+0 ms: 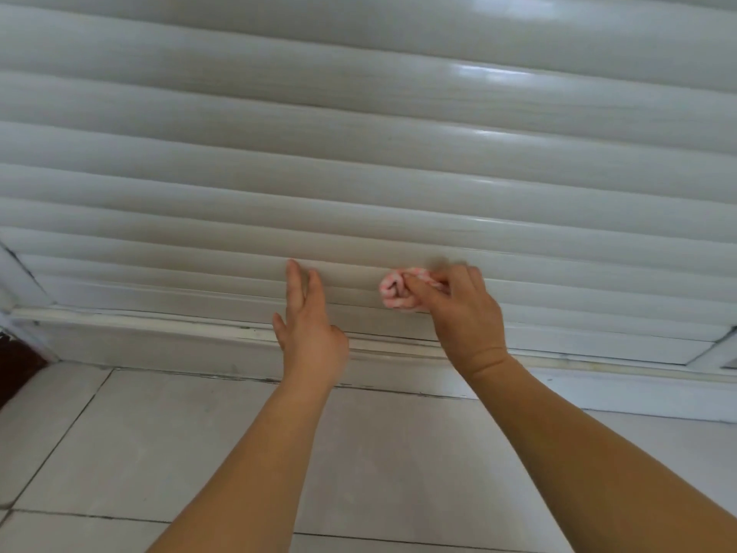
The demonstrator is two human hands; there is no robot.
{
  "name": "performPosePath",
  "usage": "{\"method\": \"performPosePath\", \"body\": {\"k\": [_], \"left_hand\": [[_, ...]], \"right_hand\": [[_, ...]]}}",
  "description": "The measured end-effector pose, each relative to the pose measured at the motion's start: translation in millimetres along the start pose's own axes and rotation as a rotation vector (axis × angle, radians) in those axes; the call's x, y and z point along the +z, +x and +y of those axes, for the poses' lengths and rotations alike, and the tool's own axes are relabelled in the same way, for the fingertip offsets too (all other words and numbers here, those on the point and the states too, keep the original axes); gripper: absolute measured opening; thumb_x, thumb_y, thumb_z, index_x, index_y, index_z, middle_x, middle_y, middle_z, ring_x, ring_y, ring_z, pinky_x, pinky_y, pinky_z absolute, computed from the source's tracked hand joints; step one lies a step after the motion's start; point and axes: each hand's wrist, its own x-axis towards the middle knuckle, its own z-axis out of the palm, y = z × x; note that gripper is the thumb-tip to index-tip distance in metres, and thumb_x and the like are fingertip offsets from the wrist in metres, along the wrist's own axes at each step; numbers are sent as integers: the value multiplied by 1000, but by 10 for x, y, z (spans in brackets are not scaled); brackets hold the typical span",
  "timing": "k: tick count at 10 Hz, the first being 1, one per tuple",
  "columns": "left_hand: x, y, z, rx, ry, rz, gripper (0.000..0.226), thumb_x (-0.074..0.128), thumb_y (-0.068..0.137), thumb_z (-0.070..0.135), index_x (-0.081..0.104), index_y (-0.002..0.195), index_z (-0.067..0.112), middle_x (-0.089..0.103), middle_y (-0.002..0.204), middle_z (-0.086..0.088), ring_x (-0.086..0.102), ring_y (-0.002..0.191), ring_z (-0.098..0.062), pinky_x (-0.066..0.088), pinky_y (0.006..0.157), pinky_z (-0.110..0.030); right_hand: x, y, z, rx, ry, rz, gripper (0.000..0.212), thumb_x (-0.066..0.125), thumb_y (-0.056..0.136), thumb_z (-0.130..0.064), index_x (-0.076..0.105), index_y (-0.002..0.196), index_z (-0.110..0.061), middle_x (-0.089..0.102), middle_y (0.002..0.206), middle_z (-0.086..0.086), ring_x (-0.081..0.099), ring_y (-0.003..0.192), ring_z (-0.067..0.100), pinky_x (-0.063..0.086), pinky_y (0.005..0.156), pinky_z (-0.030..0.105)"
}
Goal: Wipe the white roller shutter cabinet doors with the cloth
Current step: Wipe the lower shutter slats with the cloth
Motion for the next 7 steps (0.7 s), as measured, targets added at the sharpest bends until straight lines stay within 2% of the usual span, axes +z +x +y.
{"method": "performPosePath", "body": {"k": [1, 2, 3, 4, 5, 6, 7], "left_hand": [[8, -10, 27, -29, 16, -52, 84, 38, 82, -15, -2, 149, 17, -26, 152, 8, 4, 143, -7, -7, 114, -34], [-25, -17, -6, -22, 21, -76, 84, 38, 82, -15, 0, 149, 19, -26, 152, 8, 4, 142, -7, -7, 116, -34], [-79, -49, -80, -53, 6, -103, 81, 36, 82, -15, 7, 150, 17, -19, 155, 7, 3, 143, -9, -2, 117, -35], [-161, -114, -190, -128, 1, -136, 78, 34, 84, -15, 7, 150, 18, -15, 155, 9, 0, 143, -12, -3, 117, -34], [-207, -141, -286, -135, 8, -148, 79, 34, 82, -15, 8, 150, 17, -12, 156, 8, 2, 143, -10, -1, 117, -36], [-262, -149, -331, -148, 21, -153, 79, 35, 80, -13, 10, 149, 17, -9, 157, 6, 9, 143, -14, 7, 116, -38], [-318, -168, -380, -146, 19, -163, 80, 35, 80, -13, 10, 149, 19, -8, 157, 7, 11, 142, -11, 3, 116, -37]], "right_hand": [[-70, -239, 284, 246, -47, 62, 25, 60, 85, -41, 70, 100, -22, 54, 97, -5, 54, 91, 11, 41, 72, 19], [-71, -309, 222, 415, 168, 251, 33, 56, 79, -5, 73, 106, -14, 54, 101, 4, 47, 95, 15, 36, 77, 24], [-13, -167, 14, 480, 277, 332, 39, 55, 75, 6, 73, 106, -11, 45, 102, -8, 48, 95, 21, 36, 77, 27], [19, 15, -218, 320, 270, 324, 36, 56, 81, -1, 70, 111, -16, 49, 100, -4, 48, 91, 22, 38, 73, 28], [76, 205, -459, 242, 220, 255, 31, 51, 87, -19, 69, 112, -17, 55, 97, 6, 44, 89, 14, 40, 71, 28], [246, 312, -671, 222, 273, 113, 32, 51, 90, -44, 67, 103, -20, 48, 97, -10, 39, 83, -9, 39, 74, 13], [328, 355, -832, 240, 301, 1, 24, 60, 89, -39, 66, 98, -18, 50, 95, -10, 37, 82, -5, 30, 64, 11]]}}
